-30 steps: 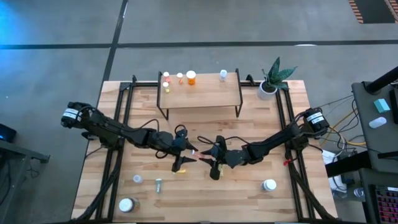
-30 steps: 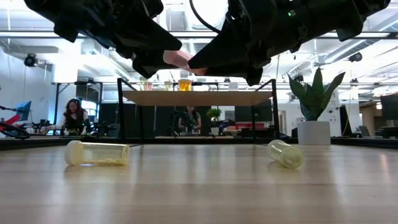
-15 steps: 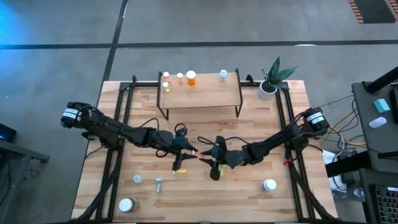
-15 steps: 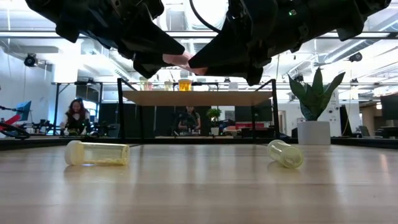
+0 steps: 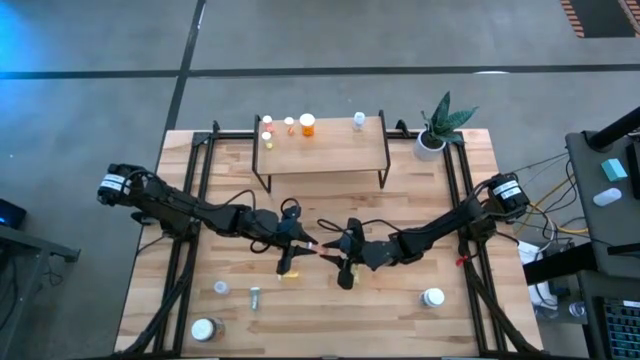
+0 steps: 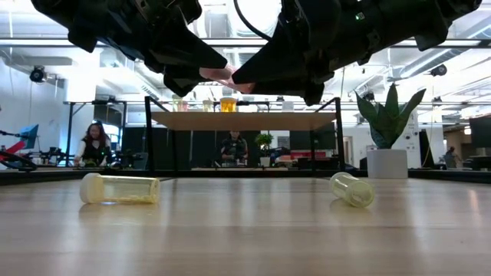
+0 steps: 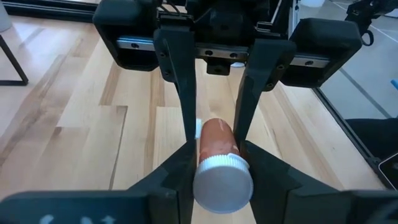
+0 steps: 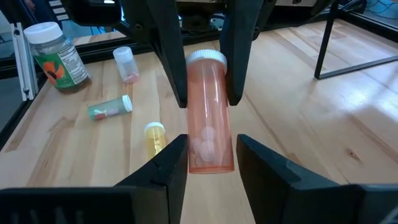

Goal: Pick and place medicine bottles onto shelf by color
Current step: Put the pink pill bottle on the shelf

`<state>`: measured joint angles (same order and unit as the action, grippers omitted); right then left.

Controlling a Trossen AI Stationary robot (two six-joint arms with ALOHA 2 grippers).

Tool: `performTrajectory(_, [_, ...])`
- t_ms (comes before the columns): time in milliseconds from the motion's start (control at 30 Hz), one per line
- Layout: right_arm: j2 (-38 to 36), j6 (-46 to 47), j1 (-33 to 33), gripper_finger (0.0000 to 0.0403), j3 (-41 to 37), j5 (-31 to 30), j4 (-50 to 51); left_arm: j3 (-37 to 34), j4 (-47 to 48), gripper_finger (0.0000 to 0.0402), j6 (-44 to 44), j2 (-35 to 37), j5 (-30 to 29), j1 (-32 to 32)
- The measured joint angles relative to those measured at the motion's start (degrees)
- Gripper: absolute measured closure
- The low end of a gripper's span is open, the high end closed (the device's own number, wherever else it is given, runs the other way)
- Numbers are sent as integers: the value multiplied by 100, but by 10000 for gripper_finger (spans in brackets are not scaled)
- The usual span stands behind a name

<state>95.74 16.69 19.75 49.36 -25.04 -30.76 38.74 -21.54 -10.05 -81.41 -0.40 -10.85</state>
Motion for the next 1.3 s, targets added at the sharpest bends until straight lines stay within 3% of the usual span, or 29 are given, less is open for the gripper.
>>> performTrajectory(433, [0,-1,-2,273,0,-2,-10,0,28,302,-10,180,12,0])
performTrajectory(700, [-2,-20,-2,295,2,2,-131,74,66,302,-12,191,140,4])
performTrajectory(833, [-7,-38,-4,296,9,-2,-107,432,1031,302,-8,335,157,39])
performTrajectory(1033, [-153,-94,-4,257,4,-57,309,1308,3161,301,89,488,136,183])
performTrajectory(1300, [-825,-24,-2,211,-3,-424,1390,2218,4623,301,567,510,34,489])
